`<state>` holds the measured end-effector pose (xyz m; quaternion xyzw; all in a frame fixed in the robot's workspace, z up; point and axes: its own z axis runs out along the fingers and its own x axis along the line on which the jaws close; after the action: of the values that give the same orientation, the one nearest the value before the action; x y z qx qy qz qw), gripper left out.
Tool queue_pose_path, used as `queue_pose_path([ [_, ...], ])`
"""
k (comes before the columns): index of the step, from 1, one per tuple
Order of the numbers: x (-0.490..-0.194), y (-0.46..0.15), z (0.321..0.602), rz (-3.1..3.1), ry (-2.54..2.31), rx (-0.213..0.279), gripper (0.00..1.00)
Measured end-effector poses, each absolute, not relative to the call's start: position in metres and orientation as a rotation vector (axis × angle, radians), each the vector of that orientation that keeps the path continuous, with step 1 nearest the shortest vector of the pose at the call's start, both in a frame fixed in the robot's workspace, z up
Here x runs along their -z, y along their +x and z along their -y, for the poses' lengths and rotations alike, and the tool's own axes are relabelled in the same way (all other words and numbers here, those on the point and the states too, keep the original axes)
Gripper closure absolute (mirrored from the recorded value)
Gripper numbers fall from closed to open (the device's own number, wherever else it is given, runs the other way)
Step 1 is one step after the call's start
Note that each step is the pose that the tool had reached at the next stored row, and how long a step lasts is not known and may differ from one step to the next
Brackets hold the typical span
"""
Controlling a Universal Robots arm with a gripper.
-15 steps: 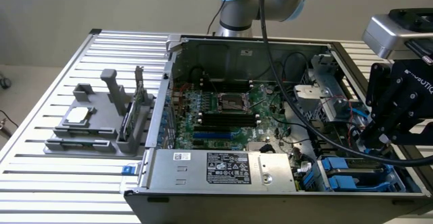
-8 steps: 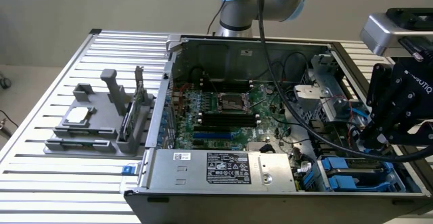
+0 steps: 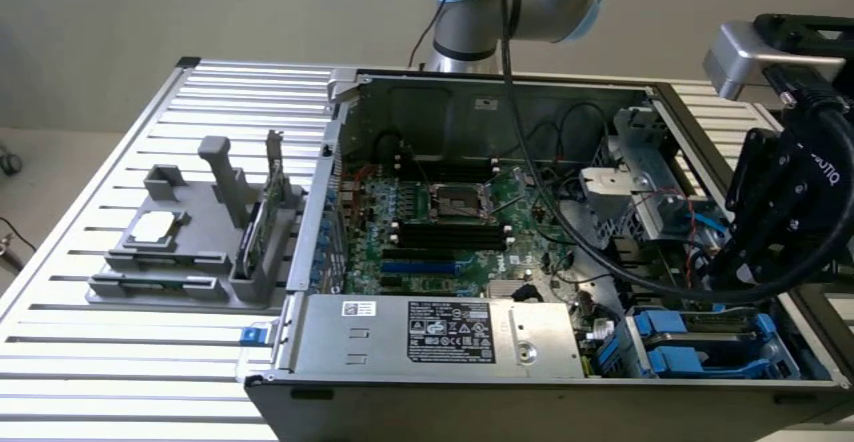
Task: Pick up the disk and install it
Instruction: 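Insert the first disk wire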
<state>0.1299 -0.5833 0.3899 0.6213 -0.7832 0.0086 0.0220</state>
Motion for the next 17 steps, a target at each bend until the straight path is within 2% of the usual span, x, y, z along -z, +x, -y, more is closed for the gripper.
queue_pose_path([
  [17, -0.3846, 0.1299, 0.5833, 2.693, 1.527, -0.016, 0.78],
])
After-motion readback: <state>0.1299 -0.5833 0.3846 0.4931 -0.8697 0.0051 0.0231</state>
